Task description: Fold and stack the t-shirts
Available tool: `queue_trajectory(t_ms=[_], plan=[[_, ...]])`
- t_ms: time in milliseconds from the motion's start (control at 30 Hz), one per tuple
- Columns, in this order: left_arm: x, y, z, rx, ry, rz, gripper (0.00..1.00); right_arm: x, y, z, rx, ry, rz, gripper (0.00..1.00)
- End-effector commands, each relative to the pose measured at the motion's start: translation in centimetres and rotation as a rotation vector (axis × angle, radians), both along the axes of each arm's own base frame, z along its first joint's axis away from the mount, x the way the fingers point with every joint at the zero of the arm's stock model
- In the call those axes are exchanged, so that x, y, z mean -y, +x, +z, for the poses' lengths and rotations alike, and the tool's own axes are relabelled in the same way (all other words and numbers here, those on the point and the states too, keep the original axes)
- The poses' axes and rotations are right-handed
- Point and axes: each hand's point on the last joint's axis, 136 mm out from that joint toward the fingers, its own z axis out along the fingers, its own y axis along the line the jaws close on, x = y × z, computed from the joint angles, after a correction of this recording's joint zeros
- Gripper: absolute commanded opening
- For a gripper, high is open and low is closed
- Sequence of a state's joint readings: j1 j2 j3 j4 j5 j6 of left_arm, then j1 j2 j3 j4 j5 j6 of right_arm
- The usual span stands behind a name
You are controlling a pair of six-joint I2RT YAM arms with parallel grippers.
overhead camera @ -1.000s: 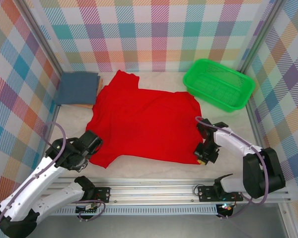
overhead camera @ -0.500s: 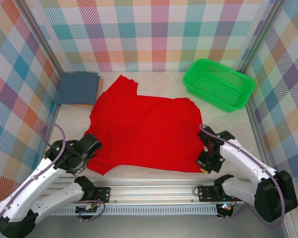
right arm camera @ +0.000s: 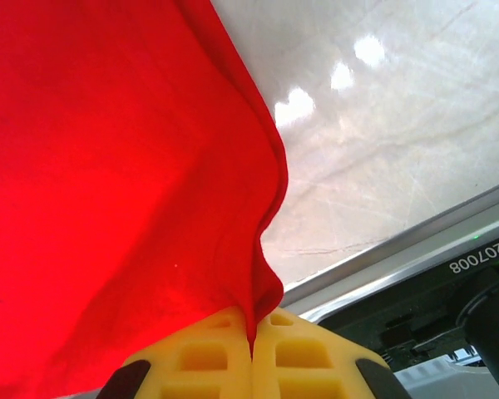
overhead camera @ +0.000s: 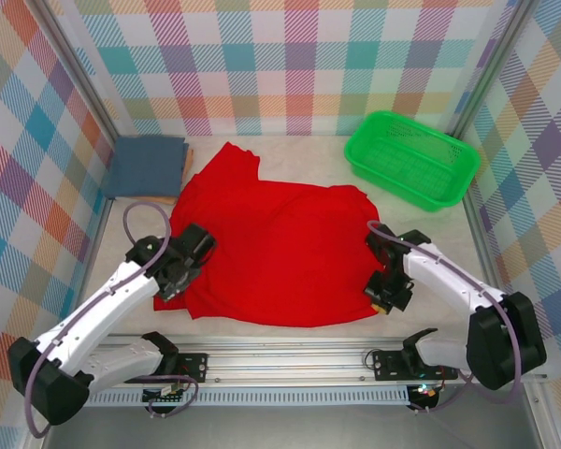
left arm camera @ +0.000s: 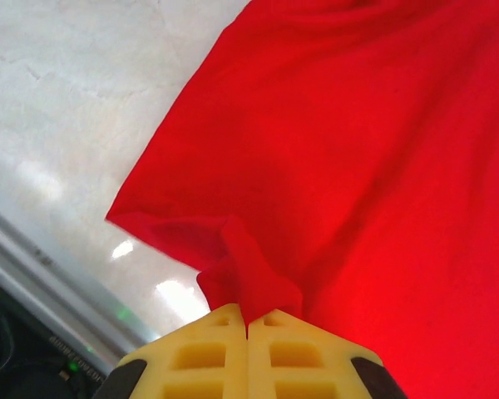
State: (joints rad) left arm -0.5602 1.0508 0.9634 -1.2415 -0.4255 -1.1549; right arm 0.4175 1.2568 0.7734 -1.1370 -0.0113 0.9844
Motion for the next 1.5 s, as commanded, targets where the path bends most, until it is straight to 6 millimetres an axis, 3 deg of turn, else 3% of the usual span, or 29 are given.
queue_trajectory(t_ms=[0, 233, 633, 1067, 1467], plan=[[0.6, 3.1, 0.7, 0.048, -0.022, -0.071, 0.0, 1.0, 1.1, 0.4, 0.01, -0.05, -0.021, 0.0], [1.1, 7.3, 0.5, 0.061, -0.036, -0.105, 0.0, 0.9, 3.4, 0.3, 0.023, -0.034, -0.055, 0.0], [-0.1, 11.9, 1.0, 0.096, 0.019, -0.121, 0.0, 0.9, 6.7, -0.1, 0.04, -0.015, -0.082, 0.0], [-1.2, 15.3, 2.7, 0.136, 0.085, -0.128, 0.0, 1.1, 9.4, 0.4, 0.071, -0.011, -0.105, 0.0], [-2.6, 16.6, 2.3, 0.095, 0.164, -0.103, 0.0, 2.3, 11.4, 0.1, 0.083, -0.038, -0.129, 0.0]])
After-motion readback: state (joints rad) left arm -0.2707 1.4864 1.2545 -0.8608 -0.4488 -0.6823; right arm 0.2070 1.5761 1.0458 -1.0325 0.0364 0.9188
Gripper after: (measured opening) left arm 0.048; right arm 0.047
